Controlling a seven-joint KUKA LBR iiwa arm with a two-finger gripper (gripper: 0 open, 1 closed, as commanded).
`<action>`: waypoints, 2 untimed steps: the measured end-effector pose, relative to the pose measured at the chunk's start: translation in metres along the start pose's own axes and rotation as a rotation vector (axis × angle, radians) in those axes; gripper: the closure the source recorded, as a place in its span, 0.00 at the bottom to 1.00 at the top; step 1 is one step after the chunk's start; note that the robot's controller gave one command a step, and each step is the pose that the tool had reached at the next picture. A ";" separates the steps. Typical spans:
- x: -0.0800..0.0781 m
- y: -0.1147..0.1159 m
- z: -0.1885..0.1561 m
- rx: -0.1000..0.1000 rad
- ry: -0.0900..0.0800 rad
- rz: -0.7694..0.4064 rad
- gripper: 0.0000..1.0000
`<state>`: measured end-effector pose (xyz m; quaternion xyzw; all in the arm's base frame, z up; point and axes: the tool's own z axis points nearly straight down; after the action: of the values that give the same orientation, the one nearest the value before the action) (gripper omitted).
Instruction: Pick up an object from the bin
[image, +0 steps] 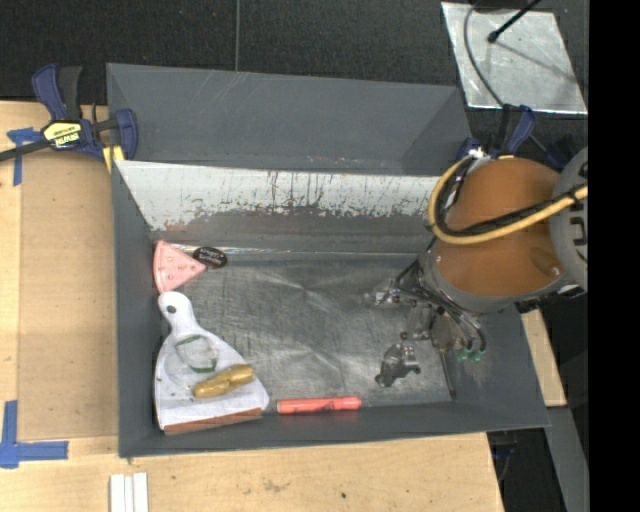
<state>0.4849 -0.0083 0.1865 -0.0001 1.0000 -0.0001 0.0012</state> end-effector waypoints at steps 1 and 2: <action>0.000 0.000 0.000 0.000 0.000 0.000 0.00; -0.008 -0.022 0.017 -0.002 -0.002 0.056 0.00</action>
Offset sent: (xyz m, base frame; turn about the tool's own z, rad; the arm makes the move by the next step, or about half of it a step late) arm 0.0183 -0.0597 -0.0469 0.1432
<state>0.4932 -0.0303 0.1692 0.0277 0.9996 0.0007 0.0021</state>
